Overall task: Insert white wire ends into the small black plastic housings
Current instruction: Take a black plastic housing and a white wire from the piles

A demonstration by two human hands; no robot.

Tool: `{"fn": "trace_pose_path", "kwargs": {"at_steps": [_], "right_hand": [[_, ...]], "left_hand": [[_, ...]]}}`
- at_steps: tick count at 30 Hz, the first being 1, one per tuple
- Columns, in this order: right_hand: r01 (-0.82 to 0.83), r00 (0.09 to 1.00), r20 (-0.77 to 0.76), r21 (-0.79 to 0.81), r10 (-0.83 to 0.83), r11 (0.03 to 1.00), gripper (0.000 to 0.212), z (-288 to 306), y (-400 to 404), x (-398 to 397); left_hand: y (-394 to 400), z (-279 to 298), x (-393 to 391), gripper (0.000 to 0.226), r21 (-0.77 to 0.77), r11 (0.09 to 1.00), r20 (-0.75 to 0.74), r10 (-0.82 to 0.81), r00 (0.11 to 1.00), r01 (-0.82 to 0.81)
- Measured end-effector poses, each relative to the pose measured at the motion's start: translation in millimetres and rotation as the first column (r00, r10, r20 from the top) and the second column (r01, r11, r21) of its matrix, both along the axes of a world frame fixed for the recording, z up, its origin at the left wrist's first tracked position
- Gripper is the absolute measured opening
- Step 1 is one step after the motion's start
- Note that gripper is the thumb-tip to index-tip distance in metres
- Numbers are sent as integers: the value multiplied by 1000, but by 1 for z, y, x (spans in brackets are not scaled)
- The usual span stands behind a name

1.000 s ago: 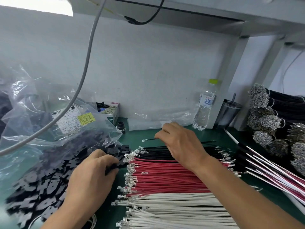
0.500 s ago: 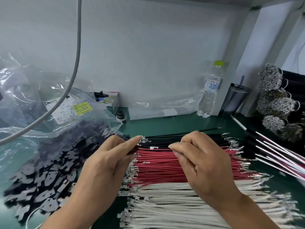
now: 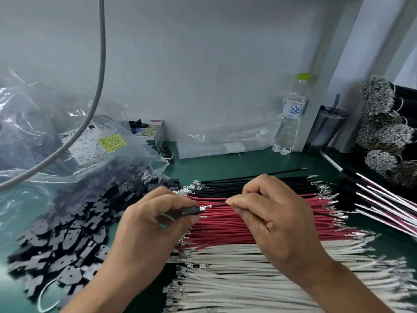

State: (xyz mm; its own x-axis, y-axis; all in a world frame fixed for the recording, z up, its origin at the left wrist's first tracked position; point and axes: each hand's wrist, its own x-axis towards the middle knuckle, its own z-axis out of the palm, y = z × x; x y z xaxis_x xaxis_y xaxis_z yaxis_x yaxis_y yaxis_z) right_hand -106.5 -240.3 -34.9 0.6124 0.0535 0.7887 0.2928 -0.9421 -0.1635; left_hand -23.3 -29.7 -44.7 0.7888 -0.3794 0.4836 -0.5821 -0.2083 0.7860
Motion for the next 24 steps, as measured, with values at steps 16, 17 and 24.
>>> {"fn": "trace_pose_path", "kwargs": {"at_steps": [16, 17, 24], "right_hand": [[-125, 966, -189, 256, 176, 958, 18, -1, -1, -1], [-118, 966, -194, 260, 171, 958, 18, -1, 0, -1], [-95, 968, -217, 138, 124, 986, 22, -6, 10, 2]], "left_hand": [[3, 6, -2, 18, 45, 992, -71, -110, 991, 114], [3, 6, -3, 19, 52, 993, -70, -105, 992, 108], [-1, 0, -5, 19, 233, 972, 58, -15, 998, 1]]}}
